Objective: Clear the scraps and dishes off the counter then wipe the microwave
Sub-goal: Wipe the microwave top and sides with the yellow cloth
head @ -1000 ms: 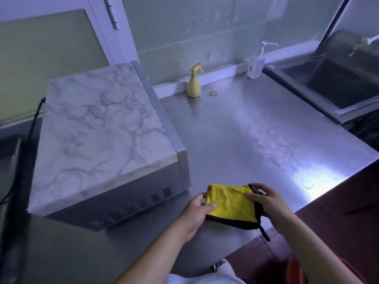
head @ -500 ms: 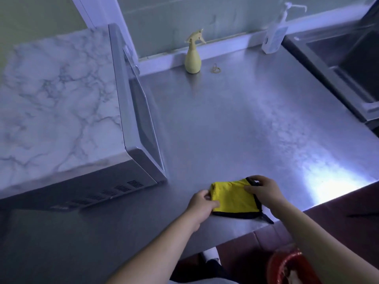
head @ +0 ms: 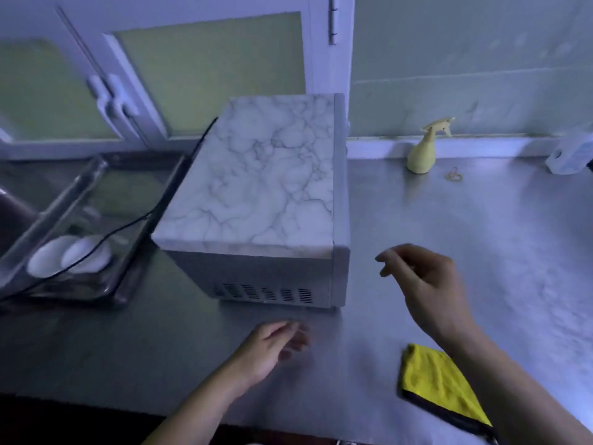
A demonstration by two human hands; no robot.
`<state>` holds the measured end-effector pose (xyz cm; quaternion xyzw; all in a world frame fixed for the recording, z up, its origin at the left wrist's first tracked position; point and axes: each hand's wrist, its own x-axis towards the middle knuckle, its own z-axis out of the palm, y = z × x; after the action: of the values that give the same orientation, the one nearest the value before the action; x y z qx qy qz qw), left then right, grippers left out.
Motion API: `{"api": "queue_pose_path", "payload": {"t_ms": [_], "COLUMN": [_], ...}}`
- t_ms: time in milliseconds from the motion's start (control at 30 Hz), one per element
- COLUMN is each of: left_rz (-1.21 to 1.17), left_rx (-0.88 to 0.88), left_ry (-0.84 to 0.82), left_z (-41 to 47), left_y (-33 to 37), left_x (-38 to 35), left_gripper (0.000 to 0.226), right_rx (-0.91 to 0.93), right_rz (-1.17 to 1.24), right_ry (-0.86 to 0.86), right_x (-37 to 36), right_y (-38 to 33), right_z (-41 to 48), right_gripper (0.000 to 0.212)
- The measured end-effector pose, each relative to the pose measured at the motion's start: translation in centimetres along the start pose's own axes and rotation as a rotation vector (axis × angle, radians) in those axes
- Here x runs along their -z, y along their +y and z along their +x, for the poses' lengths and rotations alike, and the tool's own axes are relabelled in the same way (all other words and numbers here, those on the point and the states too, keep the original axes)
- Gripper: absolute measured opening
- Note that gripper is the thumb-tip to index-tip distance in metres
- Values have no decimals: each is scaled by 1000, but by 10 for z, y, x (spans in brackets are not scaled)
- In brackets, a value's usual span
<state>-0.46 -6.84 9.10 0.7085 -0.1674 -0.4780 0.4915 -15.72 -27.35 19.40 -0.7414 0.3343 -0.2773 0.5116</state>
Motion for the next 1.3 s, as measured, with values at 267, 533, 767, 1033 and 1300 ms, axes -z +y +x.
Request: {"api": "queue_pose_path", "payload": {"t_ms": [267,533,767,1033,1300], "left_rz": [-388,-625,-579,-484,-649], "left_rx": [-178,-15,56,-3,-123], "left_ry": [508,386,463,515,383], "left_z": [-36,11,30,88,126], "left_y": [33,86,99,111,139], "left_x": [125,138,135,256,343], "left_gripper": [38,119,138,142,125], "right_rx": [320,-378,-517,-595,-401], "right_rz": [-344,-551,-893,-705,-334], "right_ry": [-46,92,191,326,315], "right_x": [-103,-122,-149,-260,-339], "right_y": [-69,-60,-69,-95,-122], "right_z": [65,133,127,96,83], "right_gripper": [28,70,80,77,92]}}
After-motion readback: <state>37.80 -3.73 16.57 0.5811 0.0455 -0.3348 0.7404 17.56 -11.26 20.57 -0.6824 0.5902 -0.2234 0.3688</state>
